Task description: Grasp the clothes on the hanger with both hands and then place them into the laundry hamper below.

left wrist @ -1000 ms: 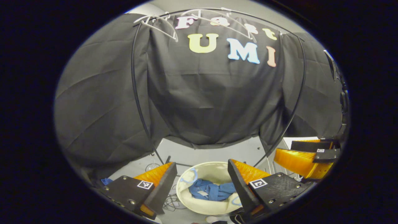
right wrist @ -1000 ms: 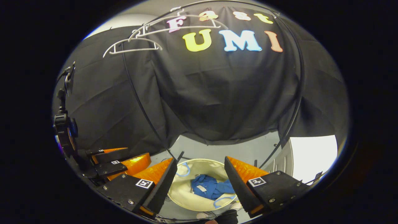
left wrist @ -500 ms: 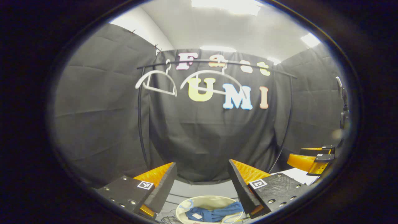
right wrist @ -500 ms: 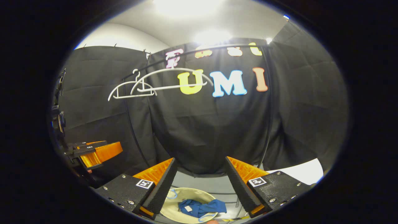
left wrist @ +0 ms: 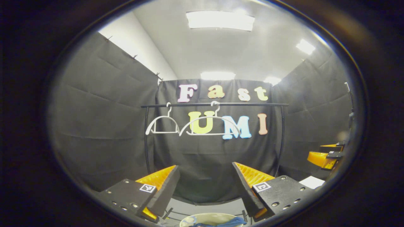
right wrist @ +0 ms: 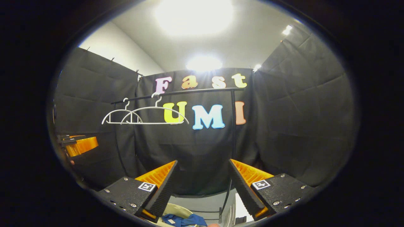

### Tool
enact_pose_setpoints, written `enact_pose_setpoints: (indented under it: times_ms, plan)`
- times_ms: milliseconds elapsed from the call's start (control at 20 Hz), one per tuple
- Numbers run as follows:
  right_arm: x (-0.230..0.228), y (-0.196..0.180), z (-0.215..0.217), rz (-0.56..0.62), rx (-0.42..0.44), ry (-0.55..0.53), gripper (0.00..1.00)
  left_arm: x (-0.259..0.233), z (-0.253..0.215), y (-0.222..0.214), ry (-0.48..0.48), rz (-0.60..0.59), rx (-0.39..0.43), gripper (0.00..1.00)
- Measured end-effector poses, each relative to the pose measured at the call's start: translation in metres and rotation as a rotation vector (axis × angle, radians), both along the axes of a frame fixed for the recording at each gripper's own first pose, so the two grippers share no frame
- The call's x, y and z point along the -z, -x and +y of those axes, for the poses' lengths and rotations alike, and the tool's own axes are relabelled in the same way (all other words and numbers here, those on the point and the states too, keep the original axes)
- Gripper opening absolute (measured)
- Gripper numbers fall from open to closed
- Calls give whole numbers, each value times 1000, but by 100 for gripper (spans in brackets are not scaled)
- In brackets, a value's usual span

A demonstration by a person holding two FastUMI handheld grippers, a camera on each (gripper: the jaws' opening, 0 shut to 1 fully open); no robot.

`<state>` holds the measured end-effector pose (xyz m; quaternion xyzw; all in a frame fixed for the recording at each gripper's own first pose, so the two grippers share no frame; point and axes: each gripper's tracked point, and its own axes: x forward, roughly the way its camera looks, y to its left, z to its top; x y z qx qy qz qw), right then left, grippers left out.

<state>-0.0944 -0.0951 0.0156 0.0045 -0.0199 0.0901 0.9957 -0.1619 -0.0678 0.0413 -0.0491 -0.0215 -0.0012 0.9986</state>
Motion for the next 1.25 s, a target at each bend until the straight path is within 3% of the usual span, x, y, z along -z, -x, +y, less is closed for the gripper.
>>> enact_pose_setpoints:
  times_ms: [250, 500, 550, 1250]
  plan:
    - [-7, 11, -1, -28, 1, 0, 95, -3, 9, 10, 2, -13, -60, 100]
    - [-2, 17, 2, -10, 3, 0, 95, -16, 20, 26, -28, -30, -72, 89]
    - [0, 17, 3, -7, 5, -2, 95, -18, 20, 27, -35, -33, -71, 100]
    - [5, 0, 9, 11, 15, -12, 95, -20, 15, 7, -41, -43, -65, 100]
